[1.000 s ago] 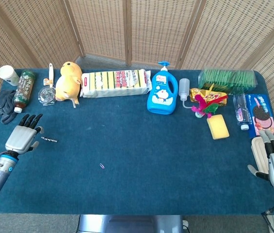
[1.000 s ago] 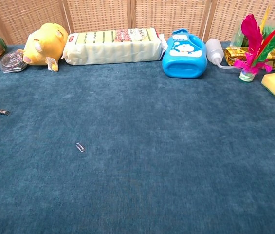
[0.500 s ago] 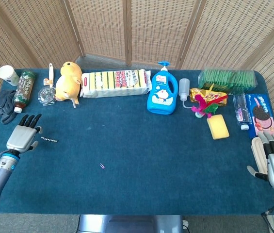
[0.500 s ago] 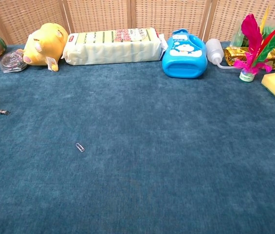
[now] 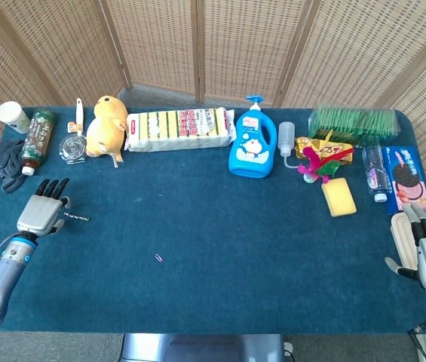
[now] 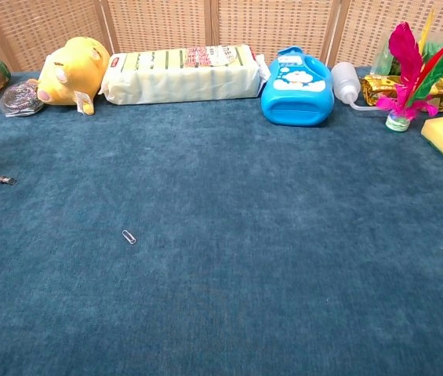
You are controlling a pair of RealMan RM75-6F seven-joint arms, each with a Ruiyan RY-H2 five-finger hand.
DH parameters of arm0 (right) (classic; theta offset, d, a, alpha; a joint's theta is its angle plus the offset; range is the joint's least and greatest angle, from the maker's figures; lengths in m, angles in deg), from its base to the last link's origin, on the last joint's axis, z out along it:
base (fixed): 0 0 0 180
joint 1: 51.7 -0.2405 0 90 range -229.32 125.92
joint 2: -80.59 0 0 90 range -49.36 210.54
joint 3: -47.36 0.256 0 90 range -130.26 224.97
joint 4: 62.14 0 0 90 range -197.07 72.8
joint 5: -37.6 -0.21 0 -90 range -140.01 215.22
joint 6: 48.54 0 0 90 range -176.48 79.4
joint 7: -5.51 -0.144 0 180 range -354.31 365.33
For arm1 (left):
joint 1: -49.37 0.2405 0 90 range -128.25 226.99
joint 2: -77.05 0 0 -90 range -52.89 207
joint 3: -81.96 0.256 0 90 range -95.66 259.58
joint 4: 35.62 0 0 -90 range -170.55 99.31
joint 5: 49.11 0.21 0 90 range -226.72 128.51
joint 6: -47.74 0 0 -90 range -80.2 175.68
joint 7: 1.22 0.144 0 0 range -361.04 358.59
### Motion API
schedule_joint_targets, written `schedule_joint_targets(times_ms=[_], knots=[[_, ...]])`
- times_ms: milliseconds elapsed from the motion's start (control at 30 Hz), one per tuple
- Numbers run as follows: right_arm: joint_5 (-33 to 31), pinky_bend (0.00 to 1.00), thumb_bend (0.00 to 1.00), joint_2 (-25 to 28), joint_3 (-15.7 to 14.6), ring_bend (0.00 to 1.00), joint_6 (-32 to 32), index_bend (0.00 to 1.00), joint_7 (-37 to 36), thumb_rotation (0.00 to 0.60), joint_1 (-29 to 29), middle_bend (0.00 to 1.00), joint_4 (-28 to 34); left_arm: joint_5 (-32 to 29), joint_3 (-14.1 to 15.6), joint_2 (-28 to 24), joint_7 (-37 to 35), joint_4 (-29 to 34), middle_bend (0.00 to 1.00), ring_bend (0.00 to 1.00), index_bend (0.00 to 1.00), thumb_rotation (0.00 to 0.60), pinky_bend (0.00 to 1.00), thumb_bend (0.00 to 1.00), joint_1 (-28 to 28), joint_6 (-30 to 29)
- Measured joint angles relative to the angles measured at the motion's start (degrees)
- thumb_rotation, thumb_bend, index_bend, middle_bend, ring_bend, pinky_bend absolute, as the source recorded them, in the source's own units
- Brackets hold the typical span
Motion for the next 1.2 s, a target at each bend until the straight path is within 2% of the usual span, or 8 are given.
schedule_joint_targets(times_ms=[500, 767, 1200], knots=[[0.08, 0.0, 0.0, 0.47, 0.02, 0.0, -0.18, 0.0, -0.54, 0.6, 0.13, 0.0, 0.29, -1.07, -0.29, 0.81, 3.59, 0.91, 0.0, 0.0, 0.4, 0.6, 0.0, 0.62, -0.96, 0.68], [0.19, 0.0, 0.0, 0.65, 0.02, 0.0, -0.26, 0.0, -0.86, 0.6, 0.17, 0.0, 0.35, -1.67, -0.39, 1.1, 5.73, 1.64, 0.0, 0.0, 0.48, 0.6, 0.0, 0.62, -1.18, 0.68], [0.3, 0.0, 0.0, 0.66, -0.07, 0.0, -0.27, 0.0, -0.7, 0.6, 0.17, 0.0, 0.42, -2.6, -0.42, 1.57, 7.07, 1.09, 0.0, 0.0, 0.48, 0.6, 0.0, 0.63, -1.31, 1.01]])
